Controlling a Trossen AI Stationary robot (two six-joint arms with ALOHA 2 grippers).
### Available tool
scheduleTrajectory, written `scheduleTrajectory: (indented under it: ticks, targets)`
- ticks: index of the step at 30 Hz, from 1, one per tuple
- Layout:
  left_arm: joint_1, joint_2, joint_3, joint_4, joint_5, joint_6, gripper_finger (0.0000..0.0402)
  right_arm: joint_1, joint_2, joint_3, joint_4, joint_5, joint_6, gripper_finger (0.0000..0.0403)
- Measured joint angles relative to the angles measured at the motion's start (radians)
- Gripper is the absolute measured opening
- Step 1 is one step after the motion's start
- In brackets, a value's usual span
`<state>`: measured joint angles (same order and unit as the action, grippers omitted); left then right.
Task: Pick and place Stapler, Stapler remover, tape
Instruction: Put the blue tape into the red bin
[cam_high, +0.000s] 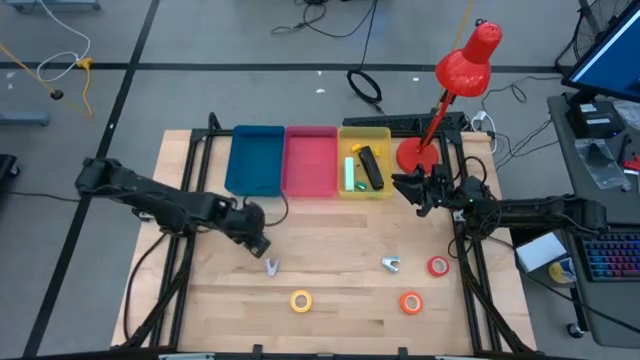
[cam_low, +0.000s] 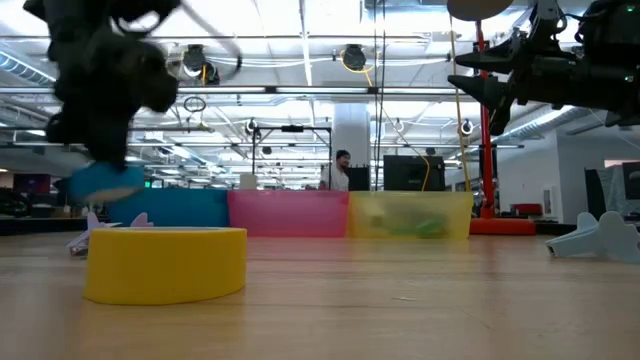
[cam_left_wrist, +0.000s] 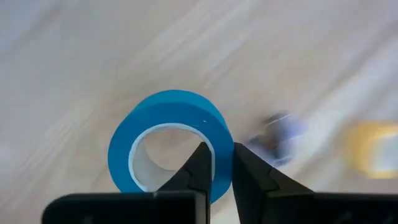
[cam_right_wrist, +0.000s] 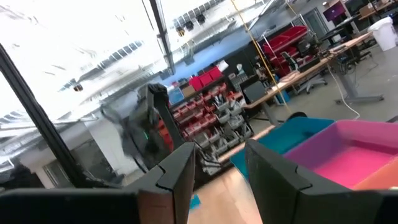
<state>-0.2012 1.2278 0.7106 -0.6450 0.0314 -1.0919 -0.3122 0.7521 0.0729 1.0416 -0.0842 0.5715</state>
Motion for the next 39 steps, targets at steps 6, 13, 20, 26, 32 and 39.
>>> scheduleTrajectory:
  ticks: [6, 13, 20, 26, 32, 39]
  targets:
    - [0.075, -0.147, 0.002, 0.363, -0.063, 0.097, 0.0035, 0.018, 0.027, 0.088, -0.097, -0.052, -0.112, 0.0132]
    - [0.165, -0.195, 0.005, 0.682, -0.057, 0.17, 0.0035, 0.084, 0.142, 0.251, -0.258, -0.051, -0.322, 0.0132]
    - [0.213, -0.168, 0.005, 0.882, -0.007, 0.17, 0.0035, 0.119, 0.287, 0.387, -0.29, -0.051, -0.509, 0.0135]
    - [0.235, -0.115, 0.005, 1.073, 0.047, 0.133, 0.0035, 0.12, 0.398, 0.475, -0.295, -0.051, -0.596, 0.0172]
    - [0.243, -0.042, 0.005, 1.212, 0.052, 0.07, 0.0035, 0.131, 0.49, 0.567, -0.292, -0.05, -0.637, 0.0218]
    - [0.242, 0.054, 0.005, 1.33, 0.069, -0.002, 0.0035, 0.133, 0.56, 0.662, -0.293, -0.049, -0.639, 0.0255]
